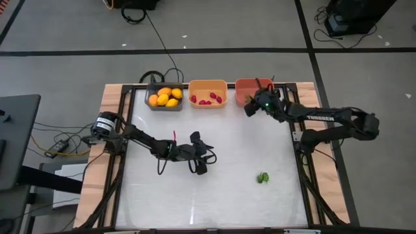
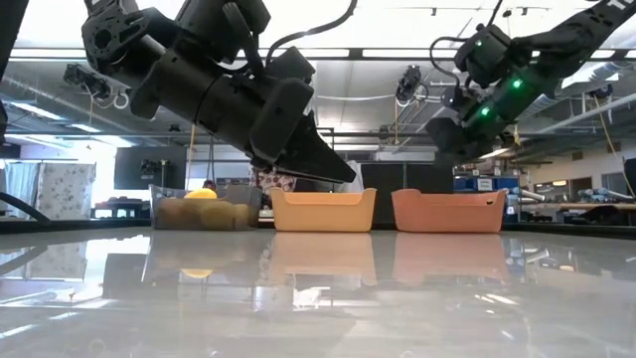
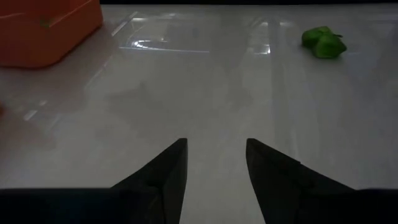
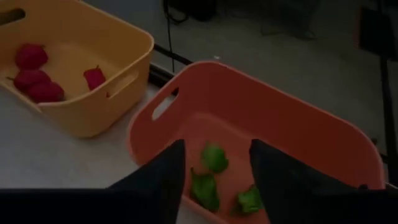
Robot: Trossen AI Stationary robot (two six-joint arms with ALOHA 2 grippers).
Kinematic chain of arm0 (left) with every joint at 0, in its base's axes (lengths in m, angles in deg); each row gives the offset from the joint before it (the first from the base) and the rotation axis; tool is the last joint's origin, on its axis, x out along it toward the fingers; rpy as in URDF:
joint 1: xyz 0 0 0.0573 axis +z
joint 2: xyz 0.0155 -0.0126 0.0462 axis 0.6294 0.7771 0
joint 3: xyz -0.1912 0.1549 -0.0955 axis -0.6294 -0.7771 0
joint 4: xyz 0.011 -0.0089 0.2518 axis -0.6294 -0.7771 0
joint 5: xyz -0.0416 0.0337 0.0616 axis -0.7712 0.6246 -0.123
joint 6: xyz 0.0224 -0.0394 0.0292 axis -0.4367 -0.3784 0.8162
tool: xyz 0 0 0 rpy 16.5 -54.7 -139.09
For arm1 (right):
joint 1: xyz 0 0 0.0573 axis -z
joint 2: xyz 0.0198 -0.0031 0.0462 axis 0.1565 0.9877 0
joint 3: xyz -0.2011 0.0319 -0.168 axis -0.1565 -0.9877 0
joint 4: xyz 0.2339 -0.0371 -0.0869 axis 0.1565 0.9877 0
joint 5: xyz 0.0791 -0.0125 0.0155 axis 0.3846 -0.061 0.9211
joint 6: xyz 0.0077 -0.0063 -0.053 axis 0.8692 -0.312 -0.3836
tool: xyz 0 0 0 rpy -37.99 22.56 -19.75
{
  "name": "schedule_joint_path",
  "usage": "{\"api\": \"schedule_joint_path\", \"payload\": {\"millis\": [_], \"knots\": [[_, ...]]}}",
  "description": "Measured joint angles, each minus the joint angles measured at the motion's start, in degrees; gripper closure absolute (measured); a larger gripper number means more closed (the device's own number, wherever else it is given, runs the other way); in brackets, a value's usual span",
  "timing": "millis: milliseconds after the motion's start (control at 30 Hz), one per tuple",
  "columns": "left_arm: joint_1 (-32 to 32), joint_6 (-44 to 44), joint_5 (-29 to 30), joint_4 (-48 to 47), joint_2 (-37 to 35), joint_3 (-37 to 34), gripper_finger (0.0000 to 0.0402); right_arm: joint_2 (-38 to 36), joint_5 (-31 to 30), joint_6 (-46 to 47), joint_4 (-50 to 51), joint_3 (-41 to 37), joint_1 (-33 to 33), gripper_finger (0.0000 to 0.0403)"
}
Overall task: Sort produce into baskets
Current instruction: Put the green chili pepper into the orange bin
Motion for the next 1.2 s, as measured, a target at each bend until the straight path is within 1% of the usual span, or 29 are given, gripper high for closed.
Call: {"api": "schedule_joint_path", "payload": {"millis": [67, 133, 167, 233, 267, 333, 433, 500, 567, 633, 733, 867, 1033, 1167, 1200], "knots": [[0.0, -0.06, -0.1, -0.01, 0.0, 0.0, 0.0232, -0.58, 0.1, -0.22, 0.02, -0.01, 0.13, 0.0195], [0.0, 0.0, -0.14, 0.04, 0.0, 0.0, 0.0232, -1.3, 1.68, -0.37, 0.65, 0.0, -0.14, 0.0178], [0.0, 0.03, -0.14, 0.09, 0.0, 0.0, 0.0232, -1.71, 3.87, -0.58, 1.48, 0.0, -0.4, 0.0172], [0.0, 0.04, -0.15, 0.08, 0.0, 0.0, 0.0232, -2.5, 10.42, -1.6, 3.39, 0.0, -1.29, 0.0166], [0.0, 0.03, -0.17, 0.08, 0.0, 0.0, 0.0232, -2.73, 14.08, -1.81, 4.14, 0.0, -2.01, 0.0165], [0.0, 0.05, -0.19, 0.08, 0.0, 0.0, 0.0232, -2.79, 18.9, -2.26, 4.63, 0.0, -4.14, 0.0167], [0.0, 0.01, -0.23, 0.08, 0.0, 0.0, 0.0232, -2.81, 23.5, -3.19, 5.12, 0.0, -8.42, 0.0175], [0.0, -0.03, -0.25, 0.08, 0.02, 0.01, 0.0232, -2.81, 27.88, -3.12, 5.93, 0.0, -11.33, 0.0181], [0.0, 0.32, -0.27, 0.08, 0.02, 0.02, 0.0232, -2.81, 32.4, -1.81, 6.91, 0.0, -14.45, 0.0187], [0.0, 0.31, -1.23, -0.11, 0.02, 0.02, 0.0232, -2.81, 35.52, 0.04, 8.06, 0.0, -17.49, 0.0191], [0.15, 0.27, -4.09, -0.66, 0.02, 0.02, 0.0232, -2.81, 37.82, 4.26, 9.24, 0.0, -22.18, 0.0193], [0.22, 0.28, -4.18, -1.08, 0.04, 0.02, 0.0232, -2.81, 41.72, 8.77, 11.14, 0.0, -28.86, 0.0193], [0.24, 0.38, -4.04, -1.05, 0.04, 0.02, 0.0232, -2.81, 39.06, 14.83, 17.54, 0.0, -36.84, 0.0193], [0.69, 2.65, -4.12, -0.23, 0.04, 0.04, 0.0232, -2.81, 38.82, 21.4, 22.75, 0.0, -41.97, 0.0193], [1.02, 3.25, -5.31, -0.2, 0.04, 0.06, 0.0232, -2.81, 38.41, 22.96, 23.68, 0.0, -43.16, 0.0193]]}}
